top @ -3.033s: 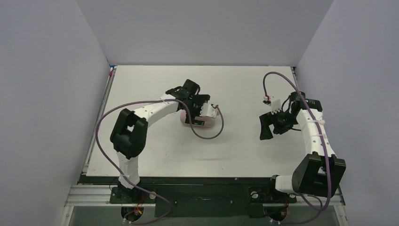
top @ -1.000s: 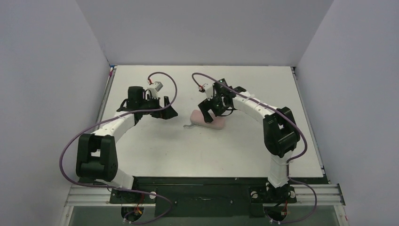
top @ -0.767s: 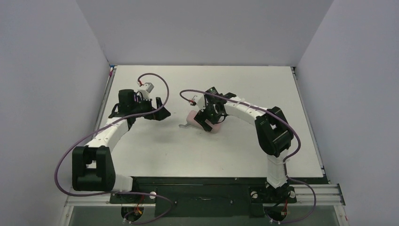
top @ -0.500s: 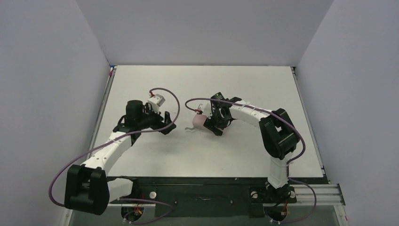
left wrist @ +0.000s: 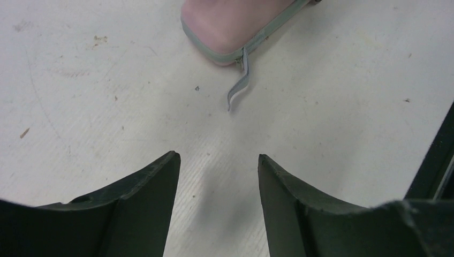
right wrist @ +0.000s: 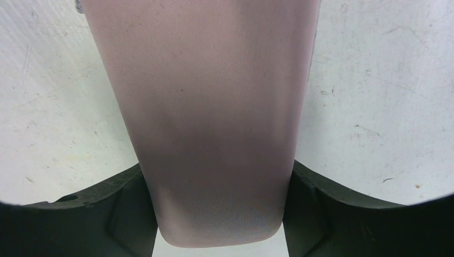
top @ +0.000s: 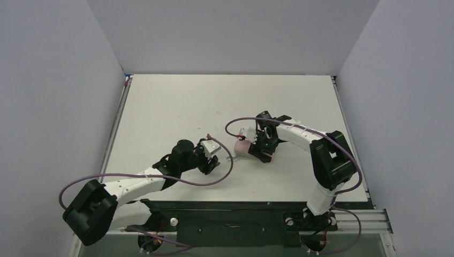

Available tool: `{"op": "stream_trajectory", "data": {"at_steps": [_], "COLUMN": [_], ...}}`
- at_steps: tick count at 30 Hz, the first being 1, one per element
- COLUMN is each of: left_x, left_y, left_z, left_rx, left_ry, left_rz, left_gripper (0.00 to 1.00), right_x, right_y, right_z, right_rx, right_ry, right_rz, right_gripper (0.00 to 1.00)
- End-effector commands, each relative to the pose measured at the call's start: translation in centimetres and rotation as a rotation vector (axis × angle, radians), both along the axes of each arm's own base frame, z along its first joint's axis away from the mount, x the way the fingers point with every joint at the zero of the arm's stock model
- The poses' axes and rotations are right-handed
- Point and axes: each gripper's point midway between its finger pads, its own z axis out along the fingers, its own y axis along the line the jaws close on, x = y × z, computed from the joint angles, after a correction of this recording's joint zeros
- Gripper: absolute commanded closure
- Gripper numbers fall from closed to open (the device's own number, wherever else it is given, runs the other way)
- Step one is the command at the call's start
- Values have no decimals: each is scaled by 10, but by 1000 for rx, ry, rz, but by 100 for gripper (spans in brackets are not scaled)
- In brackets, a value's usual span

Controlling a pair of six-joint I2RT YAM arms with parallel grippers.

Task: Open the umbrella

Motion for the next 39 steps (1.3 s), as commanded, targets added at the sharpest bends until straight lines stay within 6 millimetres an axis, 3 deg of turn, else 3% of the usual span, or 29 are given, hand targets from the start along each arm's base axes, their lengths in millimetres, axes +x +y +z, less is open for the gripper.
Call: {"op": "stream_trajectory", "data": {"at_steps": [1,7,13,17,28,39], "left_x": [21,30,34,23,21,28], "left_y": [-34,-60,-68,-79,-106,-125], "left_z": [23,9,8,-4,-31,-32], "left_rx": [-87,-122,-122,-122,-126,-155], "left_ry": [-150,-154,-223,-222,-200,-212], "left_rz": [-6,9,-36,-96,-124,-115], "left_gripper": [49,60,66,68,69,74], "right_x": [-24,-36,-41,-45,-54,-63], "right_y": [-14,-15,-18,-19,-21,-23], "right_z": [-6,-6,-9,-11,-15,-19], "right_rx": [-42,-8,-11,-1,35,44], "right_ry": [58,62,69,88,118,155], "right_rz": [30,49,49,40,26,21], "right_gripper": [62,63,66,67,69,74]}}
